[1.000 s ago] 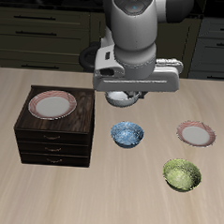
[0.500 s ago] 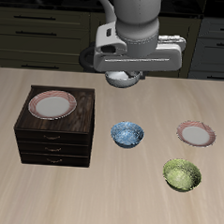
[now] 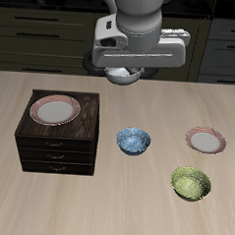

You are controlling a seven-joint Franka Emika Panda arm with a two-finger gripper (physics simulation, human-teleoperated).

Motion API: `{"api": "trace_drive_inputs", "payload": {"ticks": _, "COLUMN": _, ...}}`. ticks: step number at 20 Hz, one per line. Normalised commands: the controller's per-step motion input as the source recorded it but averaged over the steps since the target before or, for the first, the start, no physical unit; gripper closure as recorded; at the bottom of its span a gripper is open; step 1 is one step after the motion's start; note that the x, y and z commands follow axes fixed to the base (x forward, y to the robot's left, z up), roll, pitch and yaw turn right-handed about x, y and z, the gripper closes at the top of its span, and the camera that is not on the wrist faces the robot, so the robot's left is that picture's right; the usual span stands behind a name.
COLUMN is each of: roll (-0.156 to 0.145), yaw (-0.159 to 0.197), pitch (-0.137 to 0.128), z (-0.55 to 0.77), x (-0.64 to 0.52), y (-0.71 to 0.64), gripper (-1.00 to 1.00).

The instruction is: Place the white bowl onto the plate that is on top of the cabinet

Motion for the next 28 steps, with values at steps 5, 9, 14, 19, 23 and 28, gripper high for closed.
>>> {"api": "trace_drive_inputs", "payload": {"ticks": 5, "roll": -0.019, "yaw": 0.001, "pitch": -0.005, "z": 0.01, "x": 0.01, "y": -0.21, "gripper": 1.0}}
{"api": "trace_drive_inputs", "payload": {"ticks": 9, "roll": -0.032, "yaw": 0.01, "pitch": -0.022, "z": 0.07, "x": -0.07, "y": -0.36, "gripper": 1.0}}
{"api": "trace_drive_inputs", "payload": {"ticks": 14, "roll": -0.036, "yaw": -0.012, "pitch": -0.013, "z": 0.05, "x": -0.04, "y": -0.33, "gripper": 1.0}}
{"api": "trace_drive_inputs", "payload": {"ticks": 19, "roll": -0.046, "yaw": 0.005, "pitch": -0.025, "z": 0.03, "x": -0.11, "y": -0.41, "gripper": 1.0}}
{"api": "trace_drive_inputs", "payload": {"ticks": 23, "roll": -0.057, "yaw": -0.024, "pitch": -0.006, "z": 0.02, "x": -0.03, "y": -0.46, "gripper": 1.0}}
{"api": "trace_drive_inputs", "payload": {"ticks": 28, "roll": -0.063, "yaw": -0.003, "pitch": -0.028, "z": 0.03, "x": 0.02, "y": -0.42, "gripper": 1.0}}
